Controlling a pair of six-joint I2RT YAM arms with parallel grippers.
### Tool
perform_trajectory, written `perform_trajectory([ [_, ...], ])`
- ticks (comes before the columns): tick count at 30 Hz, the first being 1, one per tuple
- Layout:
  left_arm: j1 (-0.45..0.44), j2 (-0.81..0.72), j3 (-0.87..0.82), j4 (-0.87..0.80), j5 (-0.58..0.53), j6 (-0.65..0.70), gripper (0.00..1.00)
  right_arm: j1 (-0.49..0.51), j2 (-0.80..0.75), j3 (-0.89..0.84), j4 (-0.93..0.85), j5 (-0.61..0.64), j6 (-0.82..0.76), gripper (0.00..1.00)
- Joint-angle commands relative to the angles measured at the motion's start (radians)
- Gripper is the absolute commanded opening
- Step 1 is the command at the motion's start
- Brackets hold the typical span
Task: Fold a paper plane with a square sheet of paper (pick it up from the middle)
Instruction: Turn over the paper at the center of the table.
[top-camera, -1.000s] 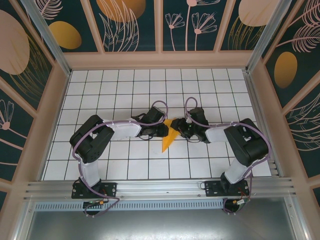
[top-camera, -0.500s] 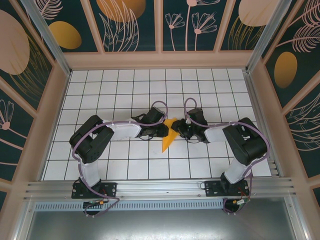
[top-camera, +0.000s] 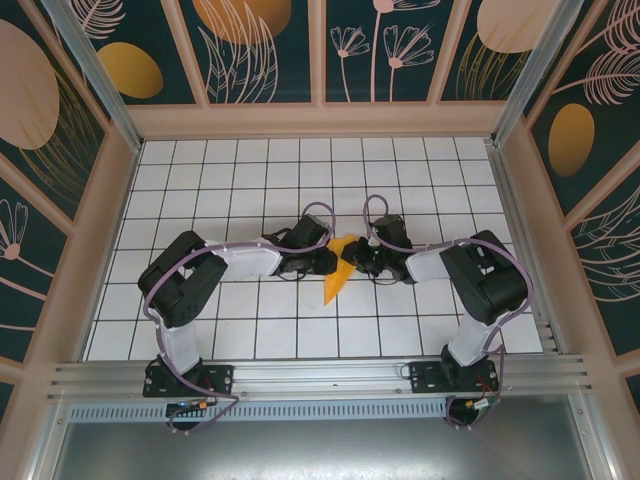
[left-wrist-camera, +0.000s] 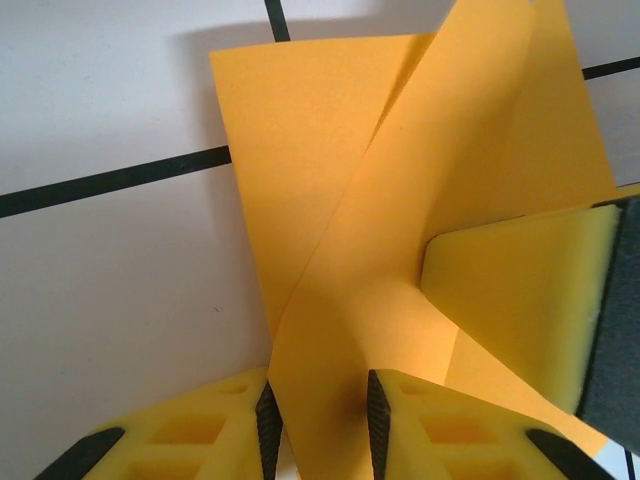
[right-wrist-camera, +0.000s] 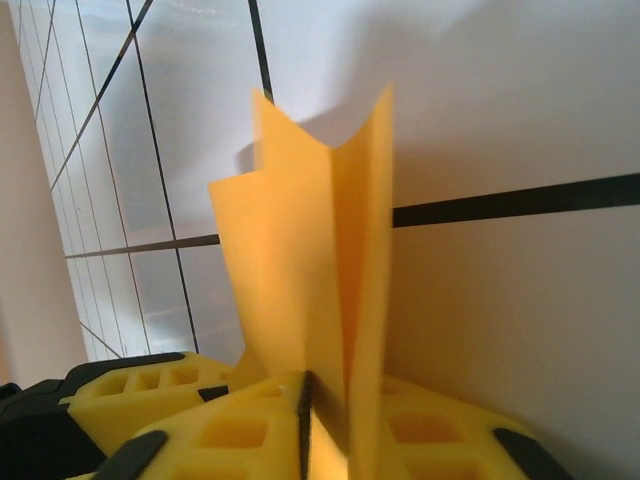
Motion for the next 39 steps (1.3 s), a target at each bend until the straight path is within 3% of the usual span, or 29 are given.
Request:
perform_trajectory([
  [1,-0.003,-0.047,-0.031,-0.018,-0.048,-0.021,0.34,0.003,0.008,0.019,0.043,-0.020,-0.035,0.16],
  [11,-0.004,-0.294,-0.191,0.043,-0.250,-0.112,0.48,-0.007,-0.116,0.072,-0.104,0.008,-0.145,0.08],
  [20,0.006,-0.541,-0.317,0.026,-0.553,-0.192,0.54,0.011,-0.239,0.257,-0.509,0.258,-0.324,0.08],
  [27,0.013,-0.705,-0.414,0.021,-0.712,-0.261,0.62,0.081,-0.249,0.444,-0.787,0.543,-0.422,0.09],
  [29,0.014,-0.758,-0.451,0.024,-0.753,-0.292,0.71,0.110,-0.223,0.510,-0.884,0.664,-0.436,0.09],
  [36,0.018,-0.911,-0.545,0.025,-0.837,-0.353,0.78,0.228,-0.028,0.750,-1.239,1.116,-0.410,0.08],
  [39,0.017,-0.956,-0.564,0.002,-0.873,-0.382,0.79,0.275,0.071,0.836,-1.336,1.215,-0.373,0.08],
])
